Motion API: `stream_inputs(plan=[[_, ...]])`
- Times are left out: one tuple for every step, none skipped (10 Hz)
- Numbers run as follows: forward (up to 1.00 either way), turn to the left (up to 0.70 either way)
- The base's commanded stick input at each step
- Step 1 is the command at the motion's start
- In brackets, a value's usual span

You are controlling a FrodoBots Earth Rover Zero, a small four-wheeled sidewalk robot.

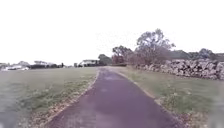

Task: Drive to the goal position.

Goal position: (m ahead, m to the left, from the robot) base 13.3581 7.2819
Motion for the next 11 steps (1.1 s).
stream_inputs(plan=[[0.85,0.0],[0.85,0.0],[0.85,0.0],[0.85,0.0],[0.85,0.0],[0.85,0.0],[0.85,0.0],[0.85,0.0],[0.85,0.0],[0.85,0.0],[0.85,0.0]])
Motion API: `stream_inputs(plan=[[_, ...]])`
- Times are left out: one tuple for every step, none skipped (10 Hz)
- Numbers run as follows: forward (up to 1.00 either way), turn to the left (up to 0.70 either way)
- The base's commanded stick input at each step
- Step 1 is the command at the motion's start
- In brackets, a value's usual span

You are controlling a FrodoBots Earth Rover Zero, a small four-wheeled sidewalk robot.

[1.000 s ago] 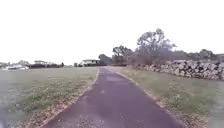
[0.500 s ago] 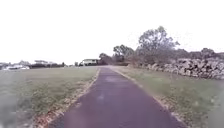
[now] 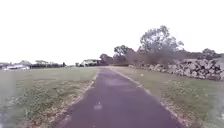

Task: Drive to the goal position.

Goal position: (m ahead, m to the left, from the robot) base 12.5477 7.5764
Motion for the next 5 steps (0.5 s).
stream_inputs(plan=[[0.85,0.0],[0.85,0.0],[0.85,0.0],[0.85,0.0],[0.85,0.0]])
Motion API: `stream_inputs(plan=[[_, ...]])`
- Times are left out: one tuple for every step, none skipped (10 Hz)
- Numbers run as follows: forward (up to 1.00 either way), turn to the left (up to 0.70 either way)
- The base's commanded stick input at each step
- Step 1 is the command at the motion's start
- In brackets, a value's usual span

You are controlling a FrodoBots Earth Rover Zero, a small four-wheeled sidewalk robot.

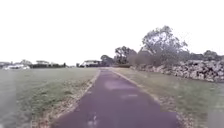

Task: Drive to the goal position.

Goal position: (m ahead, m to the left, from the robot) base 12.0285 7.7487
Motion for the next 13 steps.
stream_inputs(plan=[[0.85,0.0],[0.85,0.0],[0.85,0.0],[0.85,0.0],[0.85,0.0],[0.85,0.0],[0.85,0.0],[0.85,0.0],[0.85,0.0],[0.85,0.0],[0.85,0.0],[0.85,0.0],[0.85,0.0]])
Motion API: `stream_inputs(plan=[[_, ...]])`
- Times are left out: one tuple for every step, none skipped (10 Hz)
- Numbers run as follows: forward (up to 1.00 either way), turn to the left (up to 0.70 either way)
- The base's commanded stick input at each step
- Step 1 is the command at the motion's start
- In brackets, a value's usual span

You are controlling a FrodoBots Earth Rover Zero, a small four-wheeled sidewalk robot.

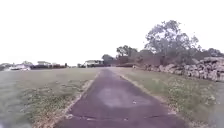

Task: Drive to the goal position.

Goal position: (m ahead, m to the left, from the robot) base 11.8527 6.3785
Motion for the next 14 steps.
stream_inputs(plan=[[0.85,0.0],[0.85,0.0],[0.85,0.0],[0.85,0.0],[0.85,0.0],[0.85,0.0],[0.85,0.0],[0.85,0.0],[0.85,0.0],[0.85,0.0],[0.85,0.0],[0.85,0.0],[0.85,0.0],[0.85,0.0]])
